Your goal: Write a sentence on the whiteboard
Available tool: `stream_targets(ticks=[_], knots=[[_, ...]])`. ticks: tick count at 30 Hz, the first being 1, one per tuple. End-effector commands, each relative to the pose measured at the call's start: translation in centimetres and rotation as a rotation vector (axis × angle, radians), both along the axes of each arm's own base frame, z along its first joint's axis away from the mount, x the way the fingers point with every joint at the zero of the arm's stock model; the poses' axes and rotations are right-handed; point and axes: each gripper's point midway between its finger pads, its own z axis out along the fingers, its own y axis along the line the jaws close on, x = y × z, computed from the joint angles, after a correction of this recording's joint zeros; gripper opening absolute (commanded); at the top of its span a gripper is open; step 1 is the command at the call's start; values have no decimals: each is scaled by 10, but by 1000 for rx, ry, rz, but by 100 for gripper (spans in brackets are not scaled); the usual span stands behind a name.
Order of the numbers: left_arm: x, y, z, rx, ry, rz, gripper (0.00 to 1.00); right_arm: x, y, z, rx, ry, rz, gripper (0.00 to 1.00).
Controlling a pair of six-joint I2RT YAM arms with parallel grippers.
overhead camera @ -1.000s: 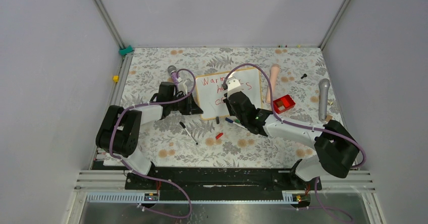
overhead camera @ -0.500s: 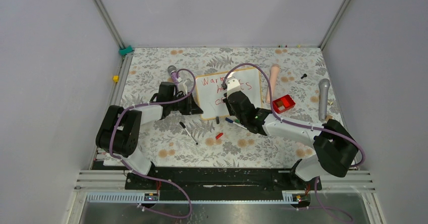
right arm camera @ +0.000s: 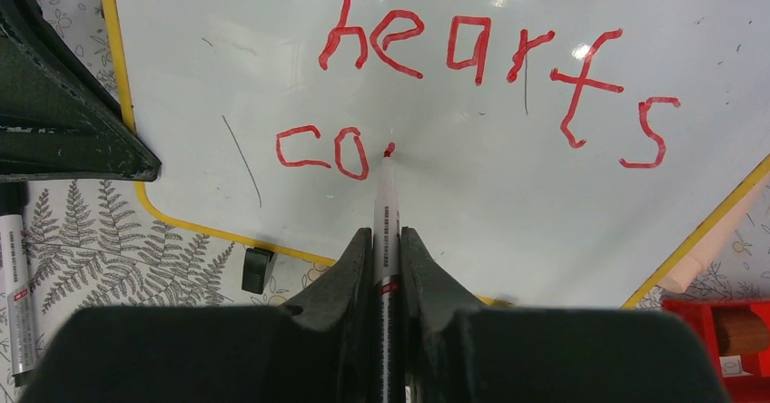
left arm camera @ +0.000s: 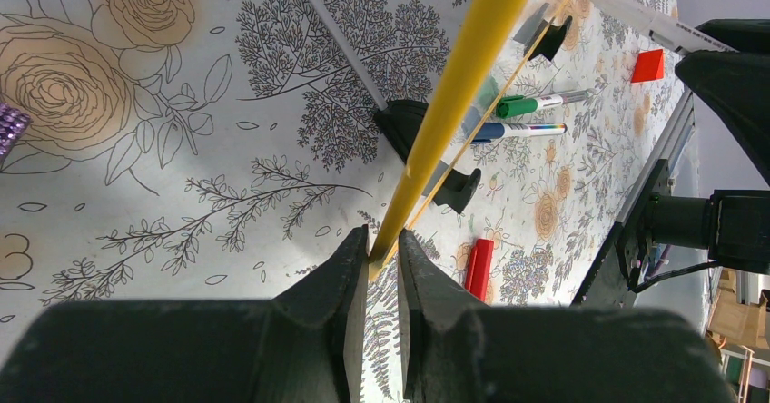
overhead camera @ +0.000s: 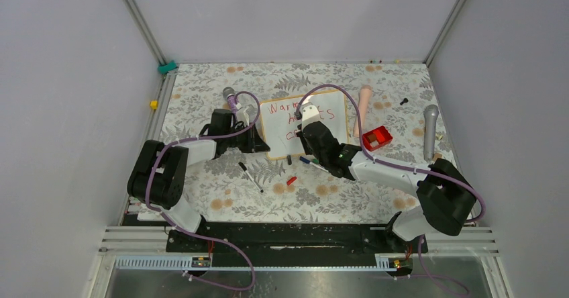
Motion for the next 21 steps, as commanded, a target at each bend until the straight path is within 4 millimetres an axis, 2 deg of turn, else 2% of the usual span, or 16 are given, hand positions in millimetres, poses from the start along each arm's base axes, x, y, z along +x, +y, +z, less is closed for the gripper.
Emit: stream_targets(ticks=[1, 21], knots=[[19, 3, 9, 13, -66, 25, 0, -1, -2, -2, 7, 21, -3, 0], [19, 3, 9, 13, -66, 26, 0, -9, -3, -9, -1, 68, 9, 0]])
